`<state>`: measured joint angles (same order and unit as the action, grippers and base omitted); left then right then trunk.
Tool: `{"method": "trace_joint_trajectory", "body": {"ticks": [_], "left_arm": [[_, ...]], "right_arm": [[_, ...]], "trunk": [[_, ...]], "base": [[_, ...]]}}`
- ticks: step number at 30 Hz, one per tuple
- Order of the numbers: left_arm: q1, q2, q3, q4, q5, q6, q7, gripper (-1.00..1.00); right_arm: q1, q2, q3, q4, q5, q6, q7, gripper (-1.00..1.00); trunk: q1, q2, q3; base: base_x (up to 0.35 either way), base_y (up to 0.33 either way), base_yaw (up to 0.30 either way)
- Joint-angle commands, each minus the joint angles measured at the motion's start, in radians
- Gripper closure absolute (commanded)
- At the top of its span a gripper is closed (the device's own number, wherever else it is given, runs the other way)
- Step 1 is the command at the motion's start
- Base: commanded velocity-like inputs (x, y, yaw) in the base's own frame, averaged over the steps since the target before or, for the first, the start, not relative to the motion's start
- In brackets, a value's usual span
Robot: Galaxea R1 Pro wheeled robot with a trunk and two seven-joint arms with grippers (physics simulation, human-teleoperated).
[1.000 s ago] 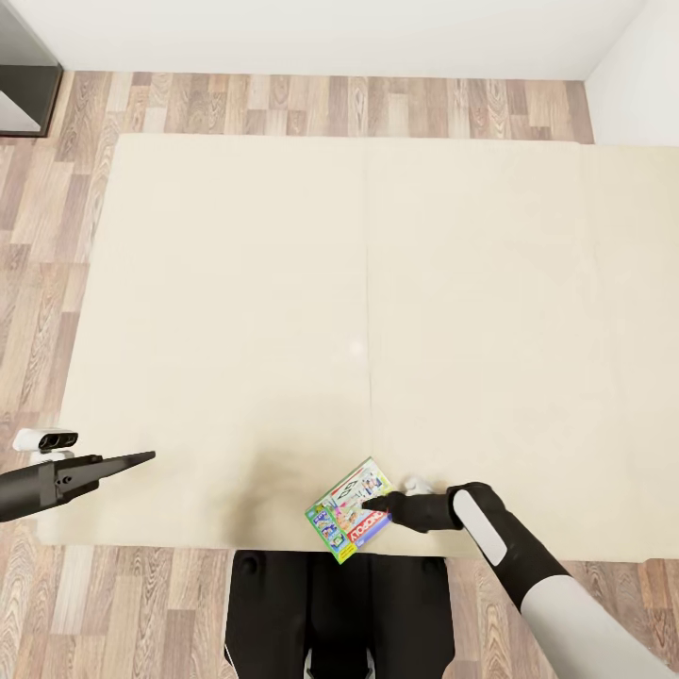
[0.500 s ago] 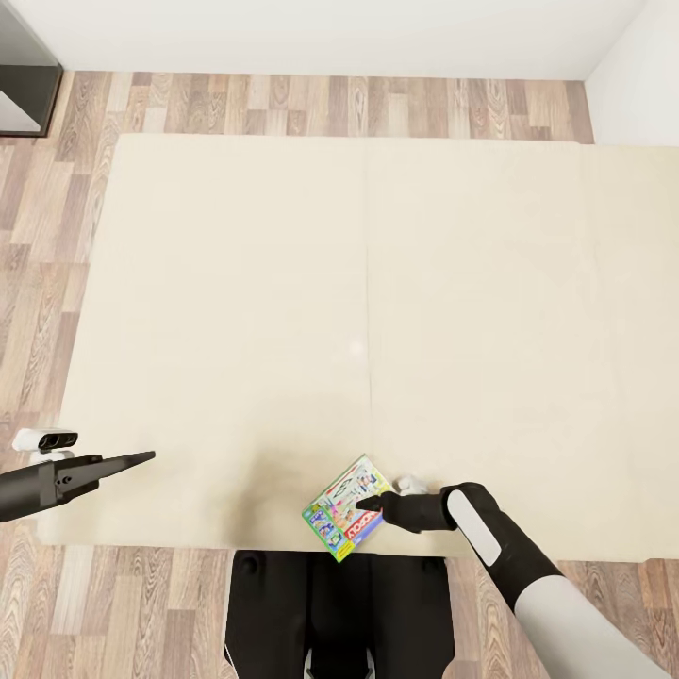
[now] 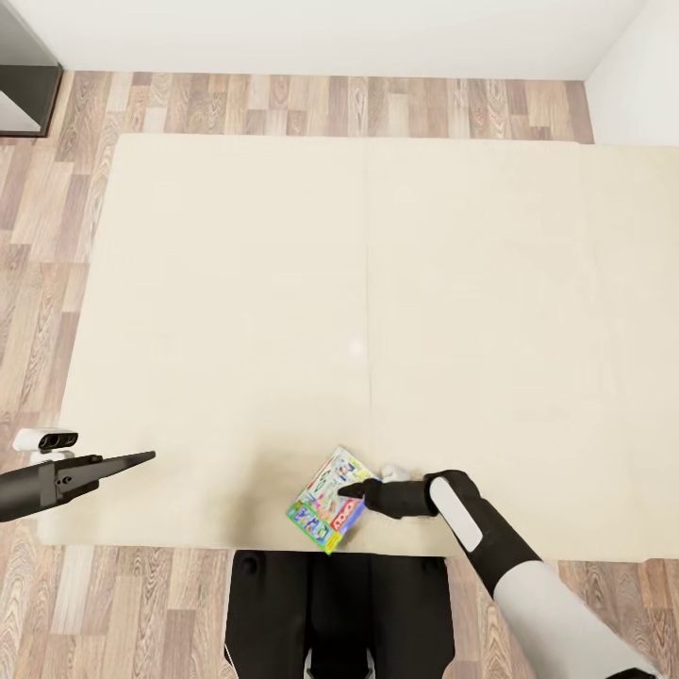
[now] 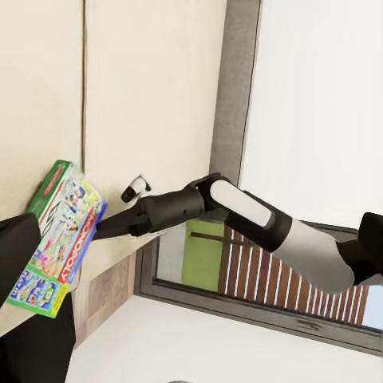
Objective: Put all the toys in the child's room - the three board games (two on the bed and one on the table), the two jigsaw puzzles on the table, and the tennis ball on the table - inside the toy box on the table in the child's room.
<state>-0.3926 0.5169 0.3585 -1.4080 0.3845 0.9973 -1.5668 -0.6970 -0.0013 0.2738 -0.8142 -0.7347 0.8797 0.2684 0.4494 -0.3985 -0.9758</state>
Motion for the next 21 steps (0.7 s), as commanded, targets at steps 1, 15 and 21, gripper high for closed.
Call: {"method": "trace_joint_trajectory", "body": {"ticks": [1, 15, 21], "left_arm": [[0.000, 0.000, 0.000, 0.000, -0.001, 0.011, -0.004, -1.00], [0.000, 0.000, -0.001, 0.000, -0.001, 0.011, -0.003, -1.00], [0.000, 0.000, -0.001, 0.000, -0.001, 0.011, -0.003, -1.00]], "right_arm": [[-0.008, 0.001, 0.000, -0.001, 0.009, 0.003, 0.007, -1.00], [-0.076, 0.035, 0.000, 0.010, 0.006, 0.010, -0.116, -1.00], [-0.087, 0.076, 0.001, 0.026, 0.006, 0.008, -0.145, -1.00]], "trunk": [[0.001, -0.002, -0.001], [0.001, -0.002, -0.001], [0.001, -0.002, -0.001]], "base": [[0.000, 0.000, 0.000], [0.000, 0.000, 0.000], [0.000, 0.000, 0.000]]}}
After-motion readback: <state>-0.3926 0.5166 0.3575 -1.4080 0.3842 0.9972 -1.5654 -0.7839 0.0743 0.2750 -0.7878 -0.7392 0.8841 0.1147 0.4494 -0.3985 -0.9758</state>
